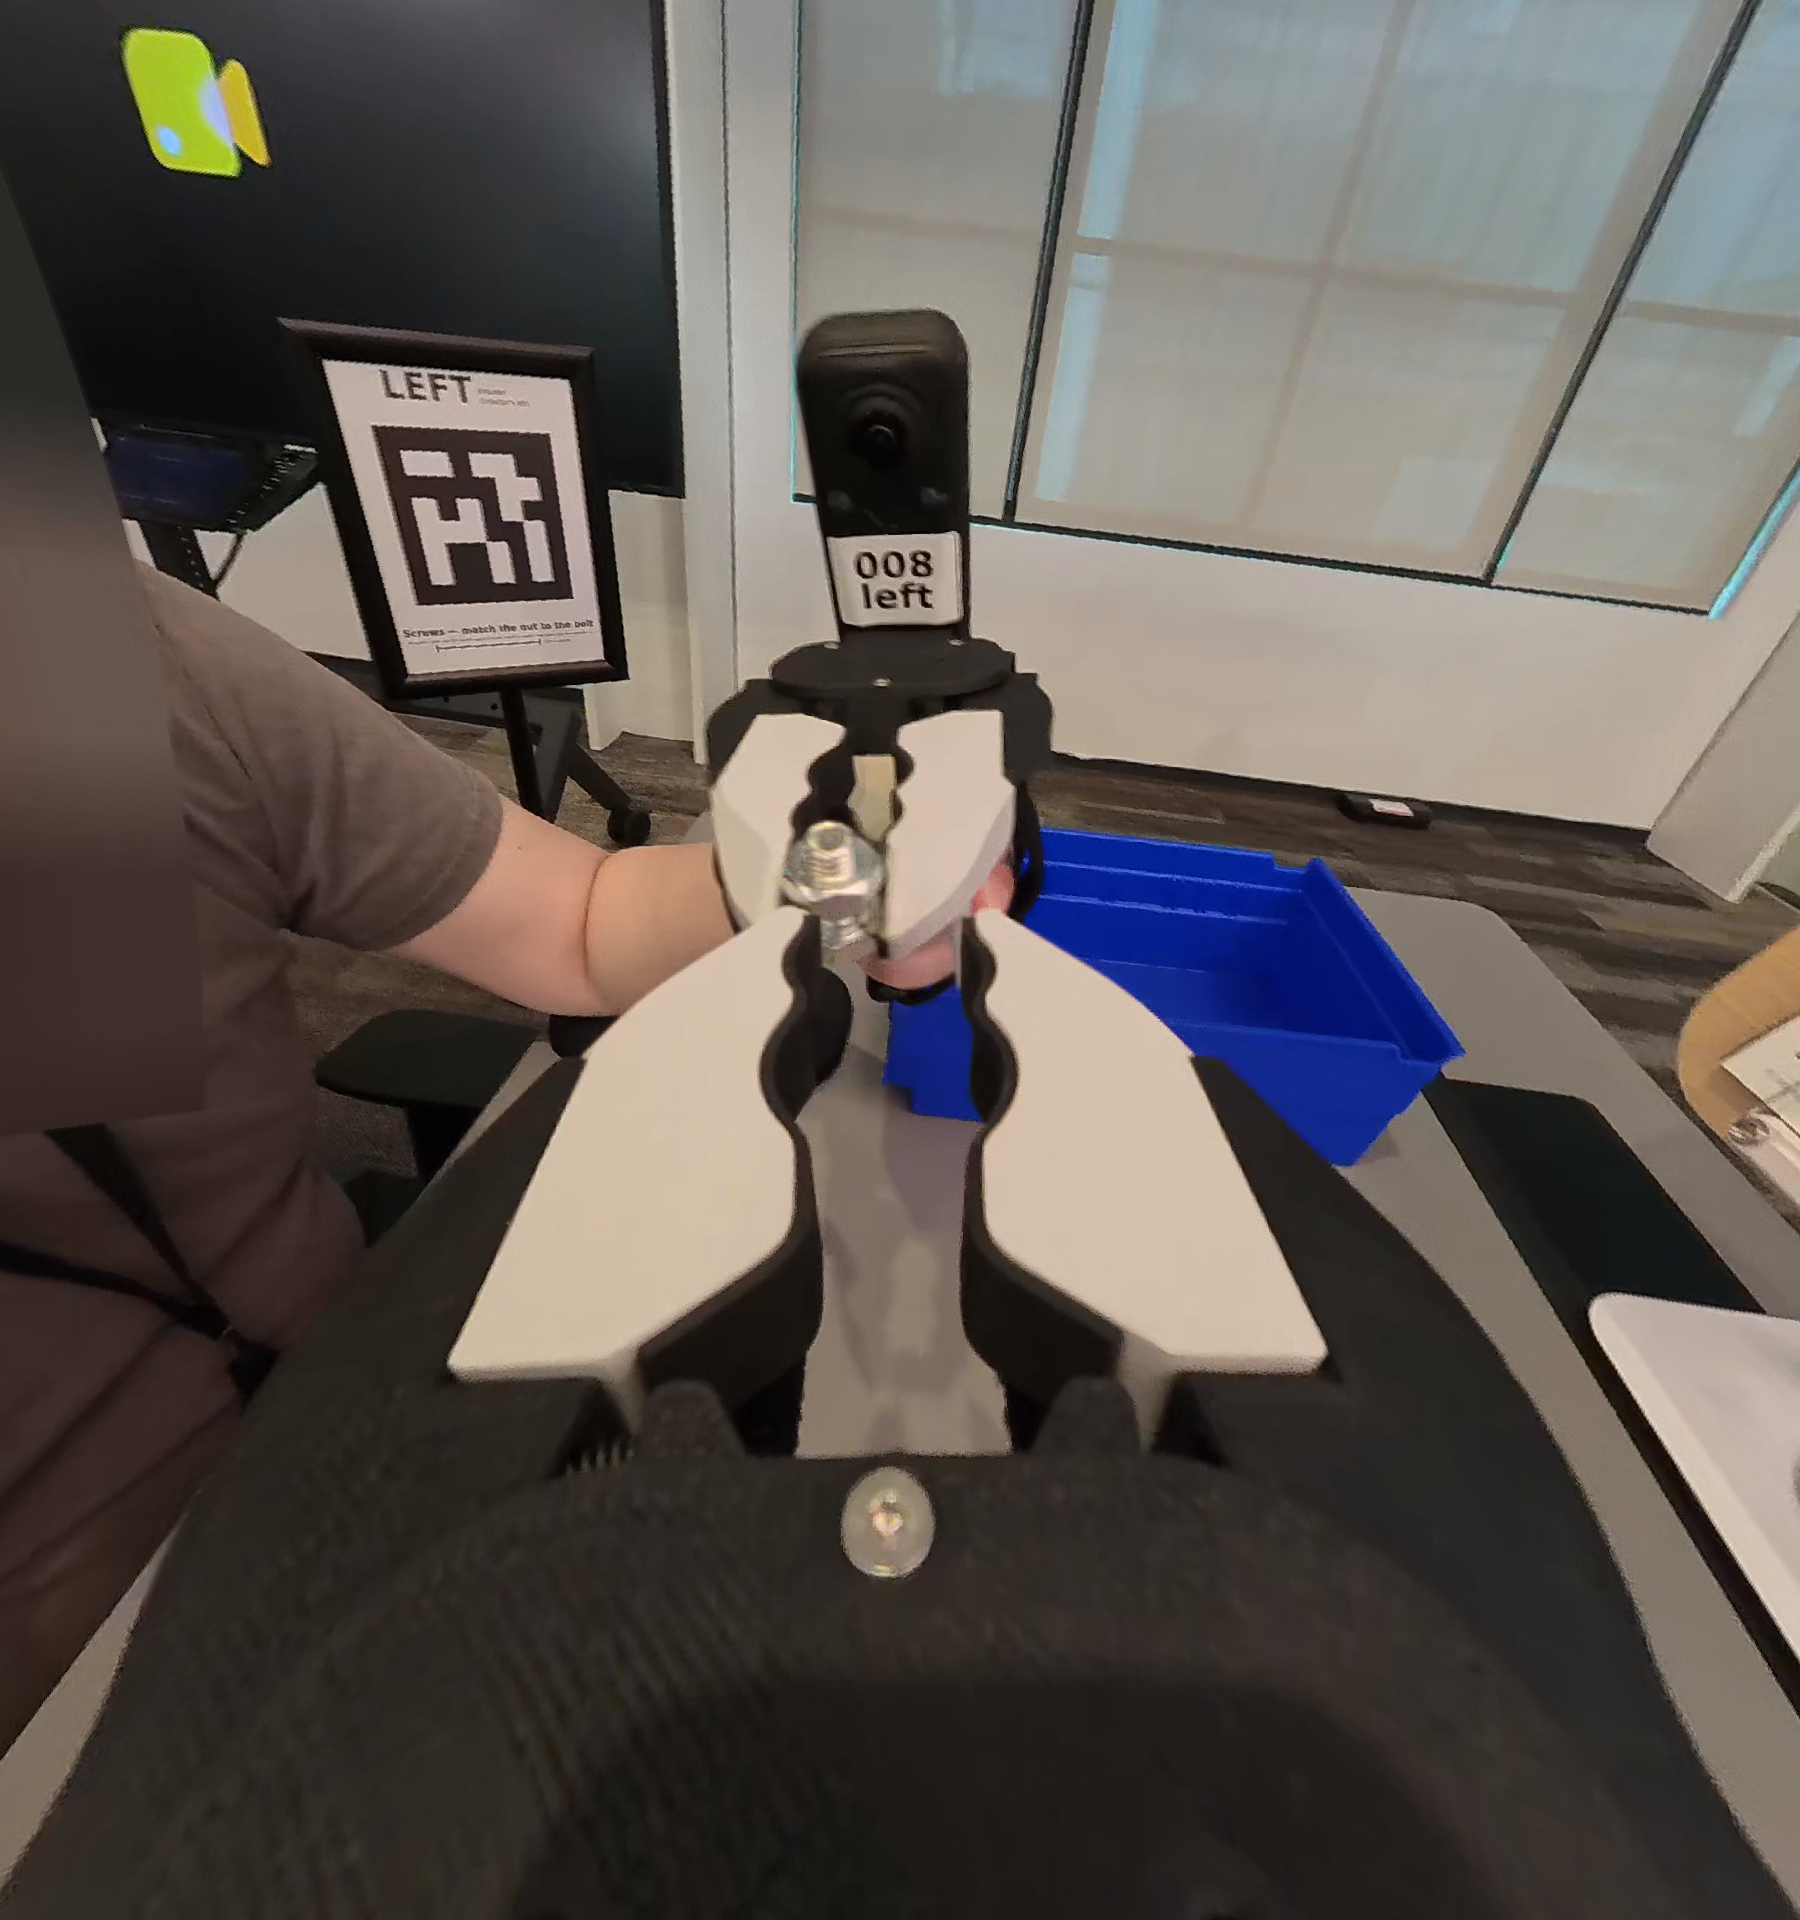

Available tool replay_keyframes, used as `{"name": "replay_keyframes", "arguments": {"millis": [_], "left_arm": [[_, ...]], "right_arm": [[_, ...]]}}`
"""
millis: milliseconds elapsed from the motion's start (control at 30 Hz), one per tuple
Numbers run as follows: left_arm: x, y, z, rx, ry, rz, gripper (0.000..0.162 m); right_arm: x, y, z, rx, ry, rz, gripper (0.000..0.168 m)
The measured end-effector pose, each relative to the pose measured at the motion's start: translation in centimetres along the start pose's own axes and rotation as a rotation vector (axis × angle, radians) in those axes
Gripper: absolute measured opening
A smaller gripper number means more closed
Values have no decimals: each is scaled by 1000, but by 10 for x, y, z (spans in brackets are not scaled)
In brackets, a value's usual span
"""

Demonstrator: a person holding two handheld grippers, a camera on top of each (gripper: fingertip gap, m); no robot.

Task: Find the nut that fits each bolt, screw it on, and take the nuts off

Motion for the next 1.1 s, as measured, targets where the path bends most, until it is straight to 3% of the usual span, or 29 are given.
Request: {"name": "replay_keyframes", "arguments": {"millis": [200, 400, 567, 700, 900, 1000, 1100], "left_arm": [[4, -1, 4, -3, -23, -3, 18], [1, 3, 8, -3, -47, 13, 18], [1, 1, 4, -7, -23, -1, 18], [3, 0, 5, -10, -33, 0, 18], [1, 6, 8, -5, -34, 15, 18], [1, 4, 6, 2, -24, 6, 18], [3, 4, 8, -8, -38, 10, 18]], "right_arm": [[11, 2, -12, -39, 23, 2, 28], [0, -1, -3, -25, 40, 27, 23], [2, 11, -17, 11, 137, 112, 25], [9, 8, -14, -24, 56, 78, 27], [-3, 8, -5, 5, 42, 77, 29], [5, 10, -16, 2, 85, 73, 35], [11, 6, -14, -49, 25, 34, 35]]}}
Point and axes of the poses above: each gripper's, where its closed fingertips meet, x out along the fingers, y out of its top, z = x × y across the jaws, the point moved 4 cm from there along -x, back along the fingers, and after that the axes turned 1 degree about z, right-handed, at the moved point
